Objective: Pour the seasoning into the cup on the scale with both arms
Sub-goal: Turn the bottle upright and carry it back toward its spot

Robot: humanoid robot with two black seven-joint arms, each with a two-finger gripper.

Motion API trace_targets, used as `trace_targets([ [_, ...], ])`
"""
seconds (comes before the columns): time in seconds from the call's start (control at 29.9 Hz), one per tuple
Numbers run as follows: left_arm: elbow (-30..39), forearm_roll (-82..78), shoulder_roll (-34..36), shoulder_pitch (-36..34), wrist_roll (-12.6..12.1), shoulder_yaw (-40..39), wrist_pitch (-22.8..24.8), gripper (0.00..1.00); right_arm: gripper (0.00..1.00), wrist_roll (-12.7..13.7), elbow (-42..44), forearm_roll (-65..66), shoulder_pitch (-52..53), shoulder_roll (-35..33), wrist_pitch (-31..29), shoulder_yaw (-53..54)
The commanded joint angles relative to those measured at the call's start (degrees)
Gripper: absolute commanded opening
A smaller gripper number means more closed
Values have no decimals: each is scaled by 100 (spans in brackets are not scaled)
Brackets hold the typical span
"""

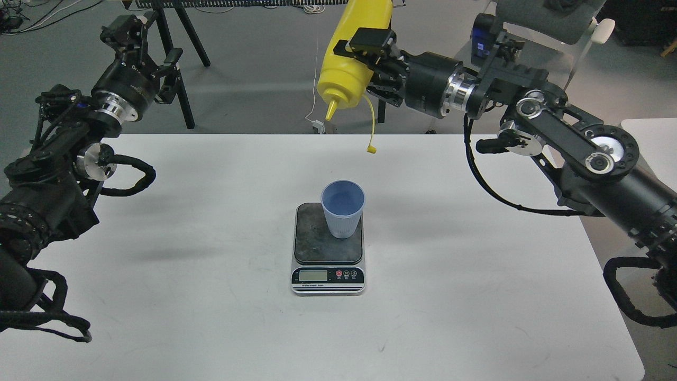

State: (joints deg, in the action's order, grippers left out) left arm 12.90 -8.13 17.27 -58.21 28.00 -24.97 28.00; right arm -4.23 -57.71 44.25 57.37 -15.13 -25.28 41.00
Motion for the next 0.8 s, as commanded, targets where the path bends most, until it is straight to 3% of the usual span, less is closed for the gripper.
trace_targets([
  [0.0,2,-4,-48,-6,0,0,0,76,13,308,-47,-5050,-593,-331,-272,154],
  [0.07,2,-4,-48,-6,0,0,0,76,13,265,-179,-5899,-1024,-560,-272,390],
  [0.23,2,-4,-118,-23,0,18,0,76,14,265,-627,-6558,-2509,-561,-272,1778],
  [0.47,-7,-4,-127,-23,0,36,0,76,16,265,-900,-7518,-3889,-1053,-272,2227],
  [0.77,-7,-75,-241,-6,0,53,0,76,17,115,-1094,-7519,-5103,-466,-272,2781],
])
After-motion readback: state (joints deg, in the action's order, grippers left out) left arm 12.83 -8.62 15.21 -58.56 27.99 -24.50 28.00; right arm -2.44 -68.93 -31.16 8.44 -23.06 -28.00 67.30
